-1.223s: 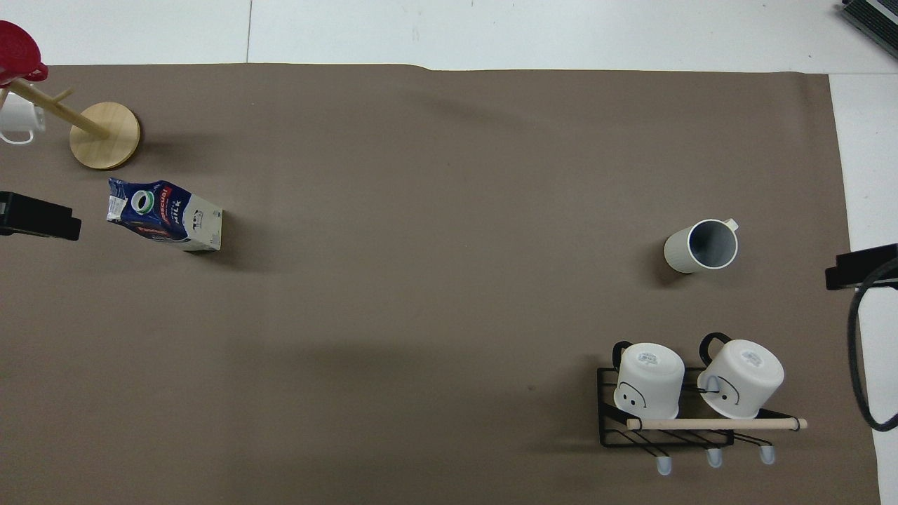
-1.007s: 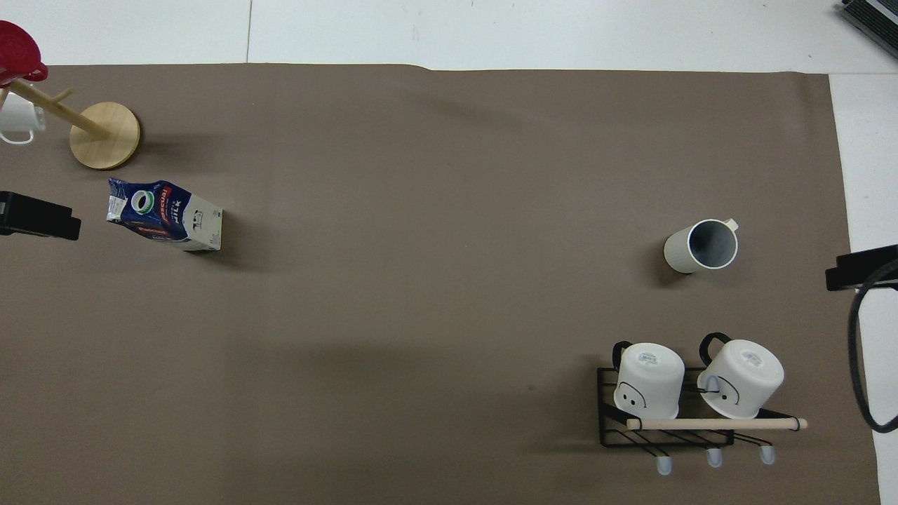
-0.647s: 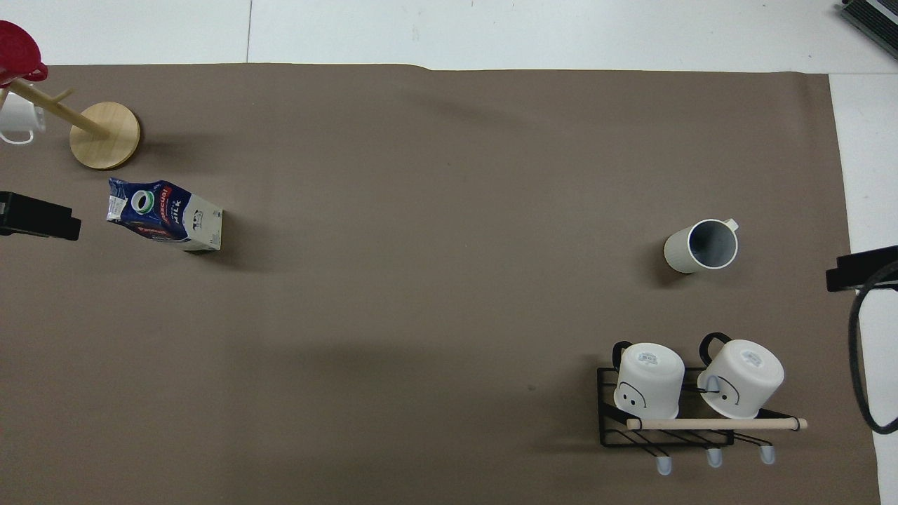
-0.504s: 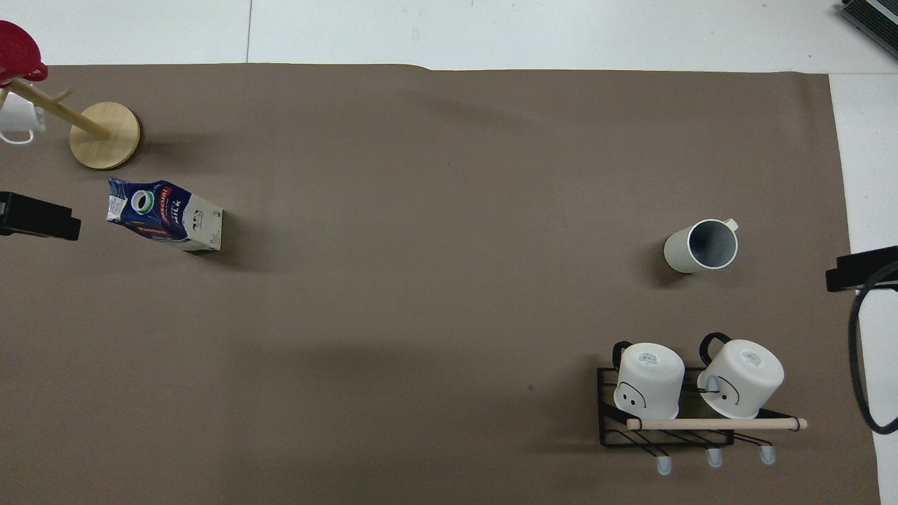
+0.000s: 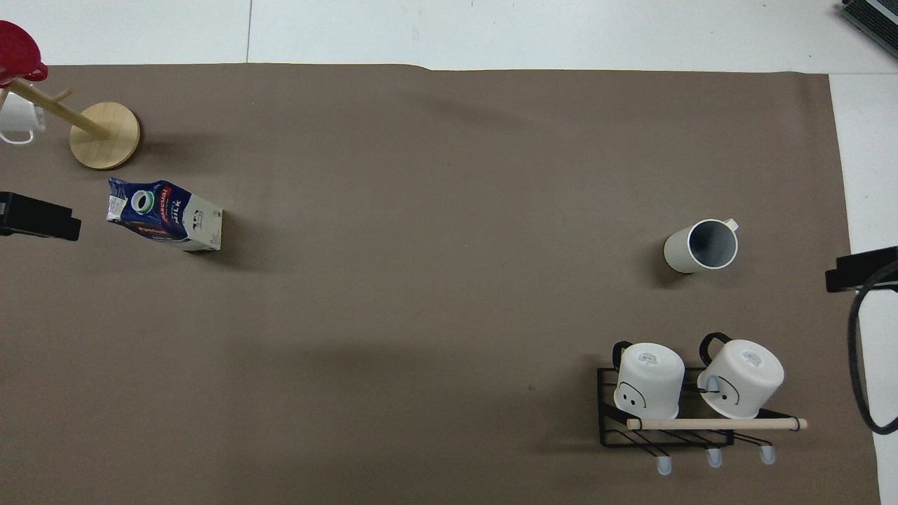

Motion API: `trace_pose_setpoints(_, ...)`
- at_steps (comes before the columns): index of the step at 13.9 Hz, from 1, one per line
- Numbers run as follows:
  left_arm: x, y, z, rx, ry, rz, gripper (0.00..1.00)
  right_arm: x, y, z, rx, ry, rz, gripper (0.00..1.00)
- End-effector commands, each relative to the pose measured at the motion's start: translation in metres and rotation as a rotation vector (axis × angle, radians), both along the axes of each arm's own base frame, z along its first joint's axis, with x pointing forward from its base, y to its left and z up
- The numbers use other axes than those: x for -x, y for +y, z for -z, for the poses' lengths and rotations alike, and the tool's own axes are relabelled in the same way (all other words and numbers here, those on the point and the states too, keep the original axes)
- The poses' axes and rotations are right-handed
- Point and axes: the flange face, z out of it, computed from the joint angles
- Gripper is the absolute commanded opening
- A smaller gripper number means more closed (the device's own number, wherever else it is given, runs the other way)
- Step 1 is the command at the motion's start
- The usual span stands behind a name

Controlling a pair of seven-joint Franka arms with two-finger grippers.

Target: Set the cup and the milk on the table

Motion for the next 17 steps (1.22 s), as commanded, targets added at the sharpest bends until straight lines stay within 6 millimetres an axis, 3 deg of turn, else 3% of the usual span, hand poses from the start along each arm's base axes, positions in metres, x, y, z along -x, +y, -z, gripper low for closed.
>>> trace_pose_setpoints(1,0.0011,0.0033,-0.0051,0.006,0.009,0.006,1.00,0.0067,-0.0033,-0.0013,-0.003,-0.007,-0.015,1.00)
trace_pose_setpoints(17,0.0011,0.0033,-0.0051,0.006,0.009,0.006,1.00,0.0051,-0.0073,-0.0018,-0.017,-0.022,-0.010,1.00)
